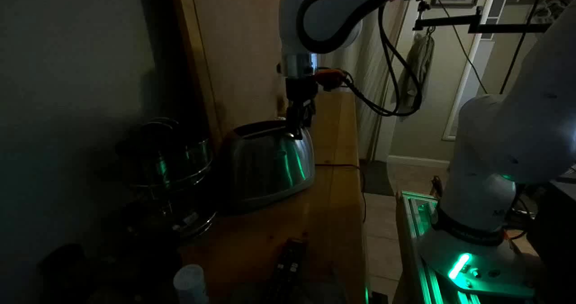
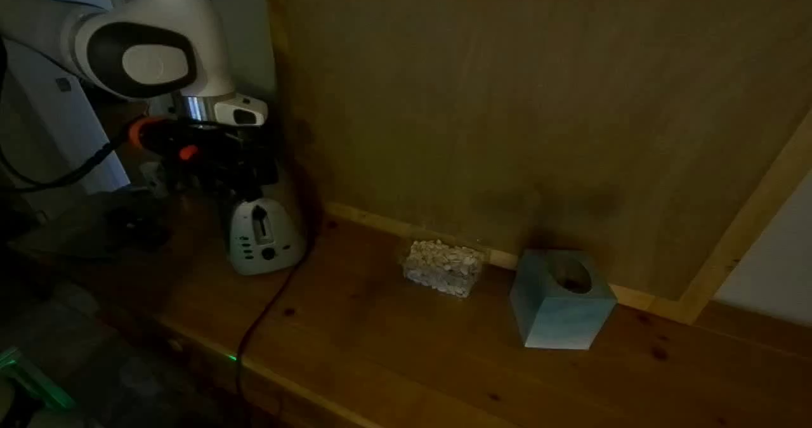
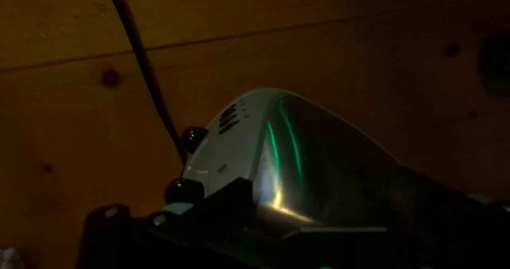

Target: Press a button on the toaster.

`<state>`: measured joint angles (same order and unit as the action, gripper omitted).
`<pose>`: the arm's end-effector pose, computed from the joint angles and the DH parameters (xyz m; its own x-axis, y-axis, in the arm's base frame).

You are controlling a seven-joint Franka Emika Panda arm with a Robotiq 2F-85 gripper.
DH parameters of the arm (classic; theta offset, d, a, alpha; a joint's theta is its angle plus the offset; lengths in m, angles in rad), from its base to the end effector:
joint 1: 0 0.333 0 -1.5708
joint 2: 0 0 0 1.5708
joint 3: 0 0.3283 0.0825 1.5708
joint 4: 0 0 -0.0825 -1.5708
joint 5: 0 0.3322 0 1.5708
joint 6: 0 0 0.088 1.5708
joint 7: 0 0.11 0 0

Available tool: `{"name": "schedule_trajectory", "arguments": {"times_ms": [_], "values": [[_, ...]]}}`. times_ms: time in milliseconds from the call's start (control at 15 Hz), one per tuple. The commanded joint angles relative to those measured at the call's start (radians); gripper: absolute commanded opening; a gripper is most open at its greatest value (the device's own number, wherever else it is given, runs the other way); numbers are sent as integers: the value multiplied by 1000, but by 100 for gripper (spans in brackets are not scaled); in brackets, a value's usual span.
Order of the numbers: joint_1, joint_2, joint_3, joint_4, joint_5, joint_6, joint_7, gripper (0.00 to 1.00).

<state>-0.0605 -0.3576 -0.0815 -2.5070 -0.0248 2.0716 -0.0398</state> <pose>0.3609 -0.0541 0.4398 0.9935 -0.0824 -0.0782 -0.0835 -0.9964 -0.0109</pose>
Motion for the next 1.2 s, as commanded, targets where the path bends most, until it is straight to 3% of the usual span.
{"name": "schedule_trajectory", "arguments": {"times_ms": [0, 733, 1133], "values": [[-3, 0, 3, 1, 1, -2, -1, 100], [-3, 0, 3, 1, 1, -2, -1, 100], [-6, -96, 31, -15, -23, -38, 39, 100]]}}
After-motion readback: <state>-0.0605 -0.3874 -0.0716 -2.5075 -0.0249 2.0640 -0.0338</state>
